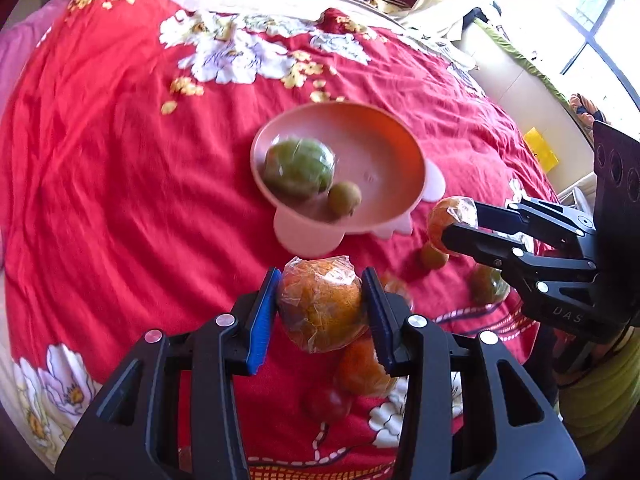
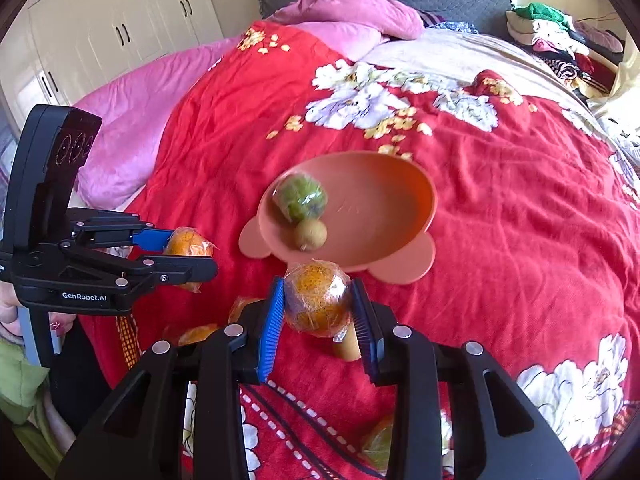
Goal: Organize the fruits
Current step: 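Carry both wrapped oranges up and over to the pink plate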
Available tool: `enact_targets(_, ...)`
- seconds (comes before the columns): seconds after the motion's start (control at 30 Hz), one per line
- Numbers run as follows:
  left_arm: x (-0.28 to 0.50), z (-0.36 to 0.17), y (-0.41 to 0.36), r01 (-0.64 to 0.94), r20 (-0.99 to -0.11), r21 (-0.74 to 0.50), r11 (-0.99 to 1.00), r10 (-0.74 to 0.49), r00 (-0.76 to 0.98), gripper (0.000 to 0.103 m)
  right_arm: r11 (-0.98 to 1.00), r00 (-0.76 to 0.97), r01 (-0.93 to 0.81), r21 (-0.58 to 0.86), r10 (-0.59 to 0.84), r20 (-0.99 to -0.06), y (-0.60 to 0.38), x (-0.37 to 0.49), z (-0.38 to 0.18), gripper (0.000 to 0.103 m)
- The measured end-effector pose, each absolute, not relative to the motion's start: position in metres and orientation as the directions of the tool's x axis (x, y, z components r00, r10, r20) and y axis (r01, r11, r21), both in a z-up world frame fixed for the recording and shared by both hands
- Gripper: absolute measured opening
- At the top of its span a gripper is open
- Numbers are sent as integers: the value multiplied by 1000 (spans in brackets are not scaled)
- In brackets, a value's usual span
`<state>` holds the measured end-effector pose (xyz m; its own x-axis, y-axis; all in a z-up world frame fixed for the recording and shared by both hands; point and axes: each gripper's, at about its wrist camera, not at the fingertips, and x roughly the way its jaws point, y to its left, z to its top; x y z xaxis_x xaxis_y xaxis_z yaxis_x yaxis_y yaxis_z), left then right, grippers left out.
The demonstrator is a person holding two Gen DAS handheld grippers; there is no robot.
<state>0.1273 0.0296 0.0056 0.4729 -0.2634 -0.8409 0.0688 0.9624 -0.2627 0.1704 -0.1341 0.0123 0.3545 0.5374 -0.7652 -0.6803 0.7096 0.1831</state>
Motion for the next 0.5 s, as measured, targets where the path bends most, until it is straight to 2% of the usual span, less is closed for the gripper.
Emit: enact_targets(0.5, 161, 13, 16, 101, -835, -255, 962, -272, 478, 33, 735, 405, -654, 178, 540, -738, -146, 200, 29, 32)
